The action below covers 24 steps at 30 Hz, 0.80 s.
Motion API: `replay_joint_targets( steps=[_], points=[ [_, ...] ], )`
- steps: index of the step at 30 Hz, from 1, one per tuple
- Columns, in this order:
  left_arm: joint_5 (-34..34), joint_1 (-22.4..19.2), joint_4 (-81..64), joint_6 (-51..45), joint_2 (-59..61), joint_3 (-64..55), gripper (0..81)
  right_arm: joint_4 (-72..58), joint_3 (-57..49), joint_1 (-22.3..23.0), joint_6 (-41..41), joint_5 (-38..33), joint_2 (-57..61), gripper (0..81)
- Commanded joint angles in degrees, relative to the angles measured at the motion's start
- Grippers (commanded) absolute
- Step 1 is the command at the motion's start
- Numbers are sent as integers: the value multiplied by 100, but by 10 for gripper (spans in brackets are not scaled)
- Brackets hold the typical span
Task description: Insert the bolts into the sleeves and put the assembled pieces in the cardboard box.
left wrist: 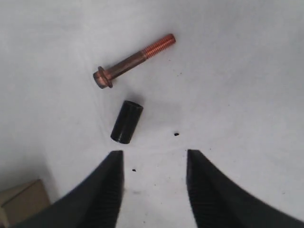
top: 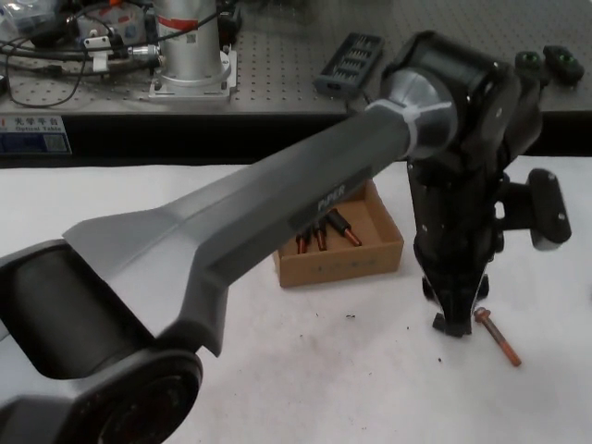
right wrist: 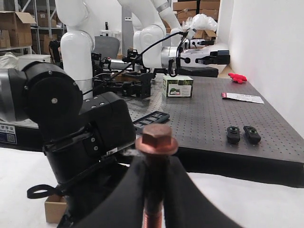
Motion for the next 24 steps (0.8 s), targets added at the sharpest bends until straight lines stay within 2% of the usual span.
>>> replay_joint_targets(
  steps=[1,6,24],
  points=[
    [-150,-50,-41,81,26,-11,399,-54,-65,17,10,-25,-34,66],
    [-563,-122,-346,419,199,-11,347,-54,-65,17,10,-25,-34,66],
    [-1060,-171,-964,707,908,-11,344,-54,-65,17,10,-94,-34,66]
  ],
)
